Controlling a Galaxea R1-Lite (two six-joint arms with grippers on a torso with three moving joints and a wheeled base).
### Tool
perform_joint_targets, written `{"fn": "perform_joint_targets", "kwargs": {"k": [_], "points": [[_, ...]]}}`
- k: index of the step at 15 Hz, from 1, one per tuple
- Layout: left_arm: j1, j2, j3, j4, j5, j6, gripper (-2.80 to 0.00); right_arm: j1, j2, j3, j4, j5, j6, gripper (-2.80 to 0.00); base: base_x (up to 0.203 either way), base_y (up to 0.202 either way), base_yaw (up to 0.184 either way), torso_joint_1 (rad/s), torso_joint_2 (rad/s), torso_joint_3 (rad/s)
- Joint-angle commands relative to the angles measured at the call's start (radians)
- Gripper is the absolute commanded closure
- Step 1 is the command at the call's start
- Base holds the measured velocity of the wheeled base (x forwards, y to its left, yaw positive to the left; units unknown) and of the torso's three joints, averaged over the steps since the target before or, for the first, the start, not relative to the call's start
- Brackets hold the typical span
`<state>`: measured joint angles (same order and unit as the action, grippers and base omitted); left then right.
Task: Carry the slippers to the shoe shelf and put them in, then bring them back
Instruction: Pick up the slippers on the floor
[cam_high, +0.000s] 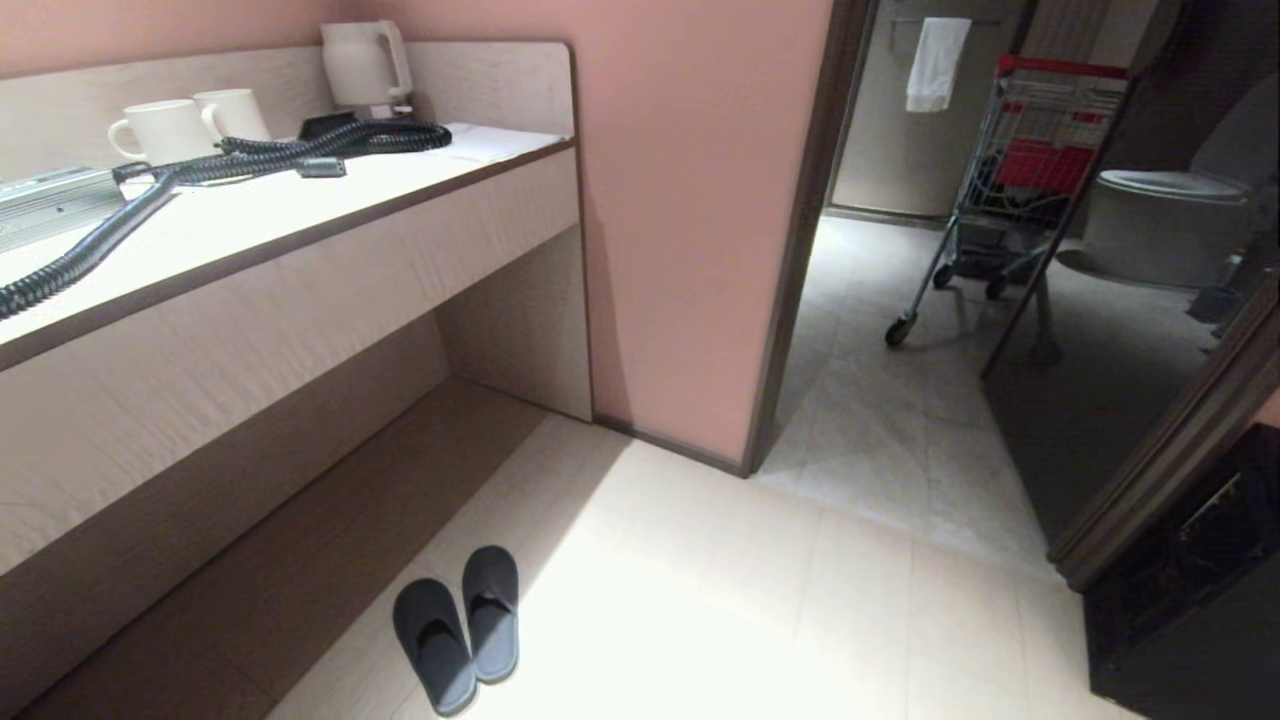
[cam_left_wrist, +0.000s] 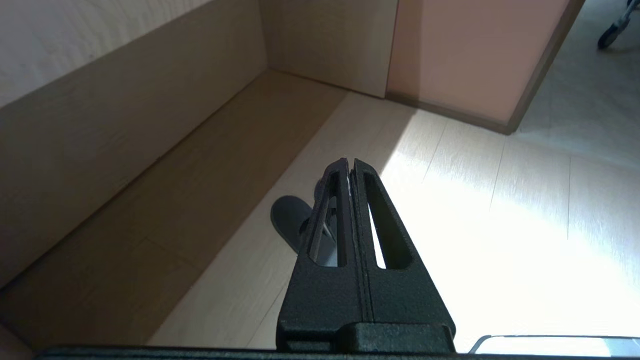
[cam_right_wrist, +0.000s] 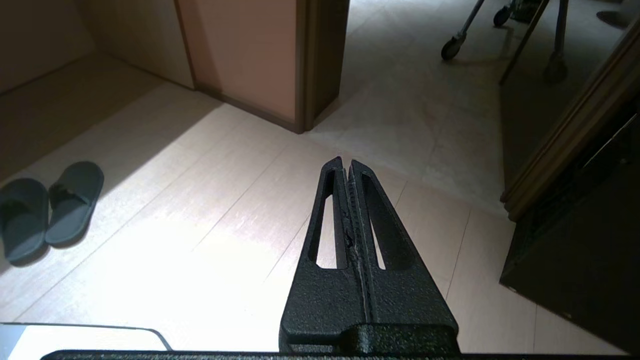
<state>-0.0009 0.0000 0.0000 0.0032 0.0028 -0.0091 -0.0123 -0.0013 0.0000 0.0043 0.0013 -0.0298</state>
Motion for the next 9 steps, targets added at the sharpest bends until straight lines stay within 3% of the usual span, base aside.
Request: {"fn": "perform_joint_targets", "kwargs": {"k": [1,9], "points": [[0.001,0.0,0.0,0.0,0.0,0.0,0.0,0.0,-0.002,0.0,0.0,0.0,-0.001,0.0,0.0,0.0,0.0,0.002,0.0,-0.195],[-0.001,0.0,0.0,0.0,0.0,0.0,0.0,0.0,-0.002,0.0,0.0,0.0,-0.001,0.0,0.0,0.0,0.0,0.002,0.0,-0.199]]}}
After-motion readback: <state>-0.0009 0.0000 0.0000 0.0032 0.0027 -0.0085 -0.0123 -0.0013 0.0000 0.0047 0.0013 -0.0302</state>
